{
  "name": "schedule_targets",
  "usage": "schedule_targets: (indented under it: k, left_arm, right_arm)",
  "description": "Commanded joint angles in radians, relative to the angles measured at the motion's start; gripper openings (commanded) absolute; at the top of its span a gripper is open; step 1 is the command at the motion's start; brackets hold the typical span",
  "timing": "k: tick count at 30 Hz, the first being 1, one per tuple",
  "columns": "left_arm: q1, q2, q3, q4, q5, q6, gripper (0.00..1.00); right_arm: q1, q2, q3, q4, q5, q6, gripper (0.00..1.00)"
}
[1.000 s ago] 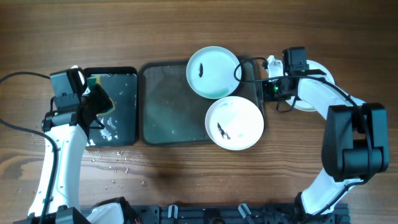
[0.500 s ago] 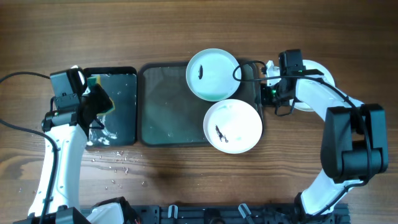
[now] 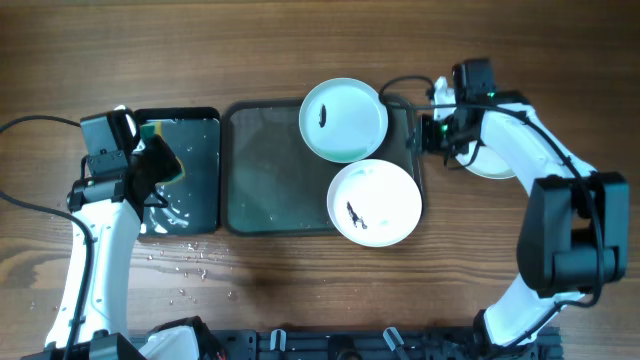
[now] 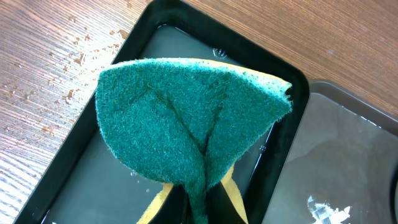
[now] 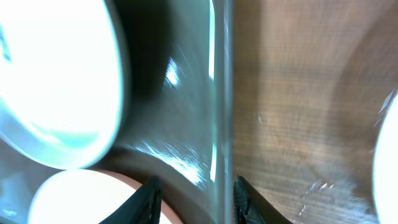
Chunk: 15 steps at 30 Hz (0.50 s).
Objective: Clean dirty plates on tray and stack at the side
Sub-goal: 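Release the plate and move the right gripper back toward the remaining plates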
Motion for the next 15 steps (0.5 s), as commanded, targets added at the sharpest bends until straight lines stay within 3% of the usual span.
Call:
schedule_targets:
  k: [1, 5, 11, 15]
  left_arm:
    - [0.004, 0.005, -0.001, 0.000, 0.023, 0.016, 0.04]
    - [0.004, 0.005, -0.001, -0.002, 0.023, 0.016, 0.04]
    - [0.004, 0.005, -0.001, -0.008, 0.023, 0.016, 0.04]
    - [0.004, 0.005, -0.001, -0.007, 0.023, 0.016, 0.04]
  right_arm:
    - [0.000, -0.058, 0.045, -0.001, -0.011, 0.027, 0.38]
    - [0.014, -0.058, 0.045, -0.060, -0.007, 0.010, 0.38]
    - [0.049, -0.058, 0.041, -0.278, 0.074, -0.010, 0.39]
    - [0.056, -0.058, 0.039, -0.398, 0.109, 0.046, 0.40]
